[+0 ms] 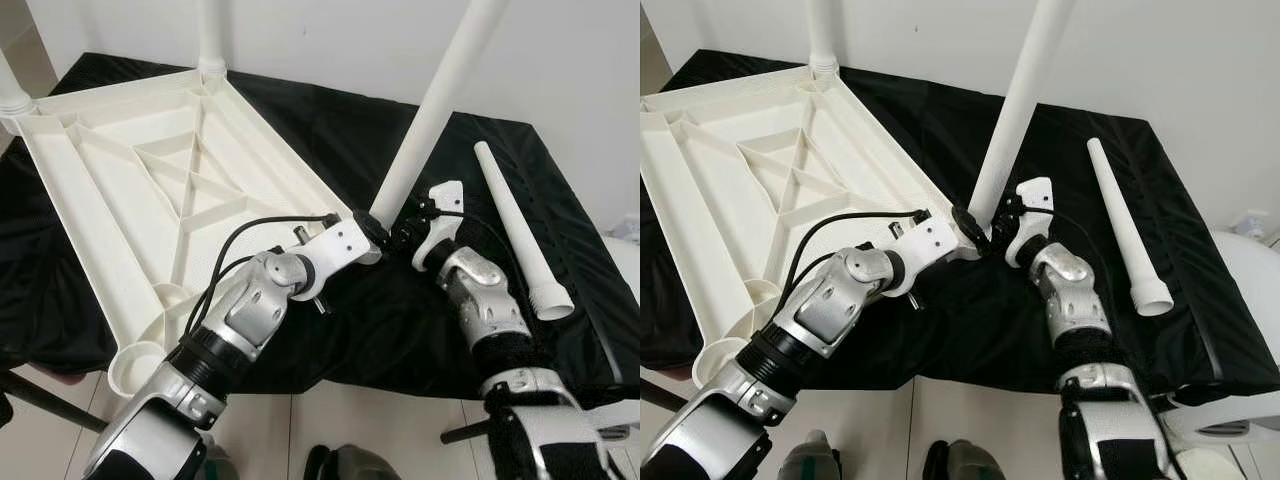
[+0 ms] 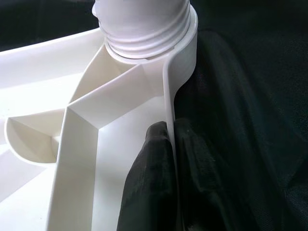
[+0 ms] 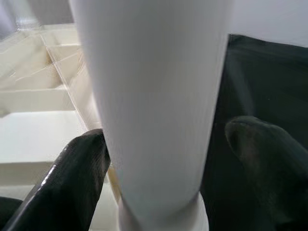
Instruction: Building children table
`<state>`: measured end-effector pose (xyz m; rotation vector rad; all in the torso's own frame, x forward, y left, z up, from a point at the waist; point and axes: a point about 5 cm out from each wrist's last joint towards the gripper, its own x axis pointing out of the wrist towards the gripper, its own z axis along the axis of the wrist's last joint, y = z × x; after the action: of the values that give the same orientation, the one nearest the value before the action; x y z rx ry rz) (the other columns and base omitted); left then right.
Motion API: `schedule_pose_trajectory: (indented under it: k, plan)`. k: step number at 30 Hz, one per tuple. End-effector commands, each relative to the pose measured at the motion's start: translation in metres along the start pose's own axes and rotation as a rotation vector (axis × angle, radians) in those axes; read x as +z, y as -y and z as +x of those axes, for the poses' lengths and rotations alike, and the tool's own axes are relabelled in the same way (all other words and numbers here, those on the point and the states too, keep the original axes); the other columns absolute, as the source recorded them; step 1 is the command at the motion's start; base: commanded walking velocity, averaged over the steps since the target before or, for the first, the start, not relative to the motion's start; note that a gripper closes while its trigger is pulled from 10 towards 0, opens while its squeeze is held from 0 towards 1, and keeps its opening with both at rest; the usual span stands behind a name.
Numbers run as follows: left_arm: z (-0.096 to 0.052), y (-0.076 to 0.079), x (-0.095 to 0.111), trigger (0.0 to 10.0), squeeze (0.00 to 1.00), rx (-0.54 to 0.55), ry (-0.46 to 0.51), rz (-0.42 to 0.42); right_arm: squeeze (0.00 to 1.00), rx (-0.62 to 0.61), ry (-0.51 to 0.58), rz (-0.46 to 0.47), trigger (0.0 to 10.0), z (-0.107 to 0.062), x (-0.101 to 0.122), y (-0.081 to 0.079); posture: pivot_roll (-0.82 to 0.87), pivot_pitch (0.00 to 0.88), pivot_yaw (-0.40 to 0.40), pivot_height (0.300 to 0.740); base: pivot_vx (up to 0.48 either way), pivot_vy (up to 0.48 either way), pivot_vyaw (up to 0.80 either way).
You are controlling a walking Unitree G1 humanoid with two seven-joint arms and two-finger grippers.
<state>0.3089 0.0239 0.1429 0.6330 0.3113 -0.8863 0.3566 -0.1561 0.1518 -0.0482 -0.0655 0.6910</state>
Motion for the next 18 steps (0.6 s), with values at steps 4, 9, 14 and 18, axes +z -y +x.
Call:
schedule_pose_trajectory:
  k: [4,9,14,18]
  plan:
    - [0.002,0.004,0.011,10.0,0.00,-0.024,0.034,0.035,0.00,0.034,-0.035,0.024,10.0,0.000,-0.004,0.009,0.09,0.020,-0.113,0.740,0.000,0.000,0.00]
    - [0.001,0.004,0.011,10.0,0.00,-0.023,0.033,0.035,0.00,0.050,-0.050,0.020,9.2,-0.001,-0.006,0.014,0.10,0.023,-0.112,0.740,0.000,0.000,0.00]
    - [0.001,0.004,0.010,10.0,0.00,-0.022,0.030,0.032,0.00,0.075,-0.060,0.024,0.7,-0.003,-0.006,0.020,0.10,0.026,-0.114,0.740,0.000,0.000,0.00]
    - [0.001,0.004,0.010,10.0,0.00,-0.021,0.030,0.031,0.00,0.088,-0.067,0.014,0.0,-0.005,-0.006,0.022,0.10,0.027,-0.115,0.740,0.000,0.000,0.00]
